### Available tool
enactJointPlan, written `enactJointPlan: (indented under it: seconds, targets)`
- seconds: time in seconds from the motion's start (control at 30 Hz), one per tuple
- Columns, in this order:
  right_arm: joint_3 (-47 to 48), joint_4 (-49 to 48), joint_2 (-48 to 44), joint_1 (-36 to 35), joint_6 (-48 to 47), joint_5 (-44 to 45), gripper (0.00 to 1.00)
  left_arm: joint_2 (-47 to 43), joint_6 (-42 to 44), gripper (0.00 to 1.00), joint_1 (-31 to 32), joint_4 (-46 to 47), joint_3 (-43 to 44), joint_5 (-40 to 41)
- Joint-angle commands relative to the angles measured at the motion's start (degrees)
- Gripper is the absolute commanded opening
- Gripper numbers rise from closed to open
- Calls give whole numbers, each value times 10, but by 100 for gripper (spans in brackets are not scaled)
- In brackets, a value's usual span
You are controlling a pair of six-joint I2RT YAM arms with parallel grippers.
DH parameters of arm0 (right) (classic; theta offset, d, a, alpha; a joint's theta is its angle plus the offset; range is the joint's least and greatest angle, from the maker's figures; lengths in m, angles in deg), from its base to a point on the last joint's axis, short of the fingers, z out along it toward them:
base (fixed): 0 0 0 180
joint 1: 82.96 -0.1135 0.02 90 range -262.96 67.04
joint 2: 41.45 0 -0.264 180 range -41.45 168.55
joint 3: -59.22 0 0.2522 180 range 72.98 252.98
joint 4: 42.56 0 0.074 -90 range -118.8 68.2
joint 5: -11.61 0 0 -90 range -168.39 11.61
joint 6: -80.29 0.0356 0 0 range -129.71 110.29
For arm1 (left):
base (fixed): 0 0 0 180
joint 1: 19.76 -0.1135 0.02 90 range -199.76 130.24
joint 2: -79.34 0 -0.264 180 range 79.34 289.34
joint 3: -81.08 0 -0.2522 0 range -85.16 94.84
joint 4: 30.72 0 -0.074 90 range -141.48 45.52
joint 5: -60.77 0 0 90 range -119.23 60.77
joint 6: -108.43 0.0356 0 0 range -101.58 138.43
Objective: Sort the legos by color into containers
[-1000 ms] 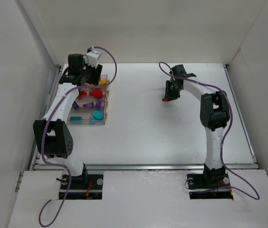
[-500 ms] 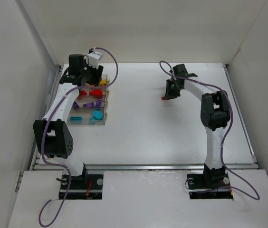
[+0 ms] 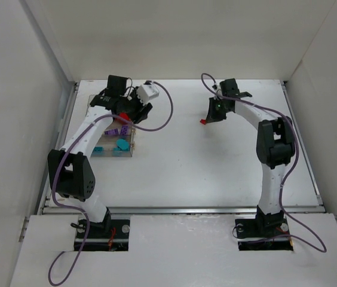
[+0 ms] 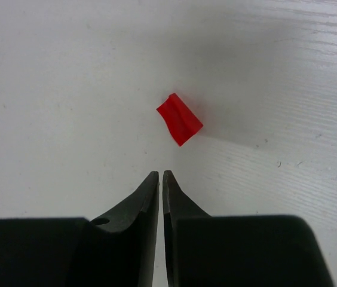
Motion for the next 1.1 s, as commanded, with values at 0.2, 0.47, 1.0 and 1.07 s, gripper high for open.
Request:
enactJointPlan:
  seconds: [0.2, 0.47, 1.0, 1.07]
  targets:
    - [-8, -41, -46, 5, -27, -21, 49, -21, 145, 49, 32, -82, -19, -46]
    - [79, 52, 31, -7, -182, 60, 84, -21, 140, 49, 32, -82, -19, -51]
    - [131, 73, 96, -57, -261, 151, 61, -21, 140, 49, 32, -82, -2, -40]
    - [138, 73, 102, -57, -261, 159, 52, -21, 140, 49, 32, -82, 3, -35]
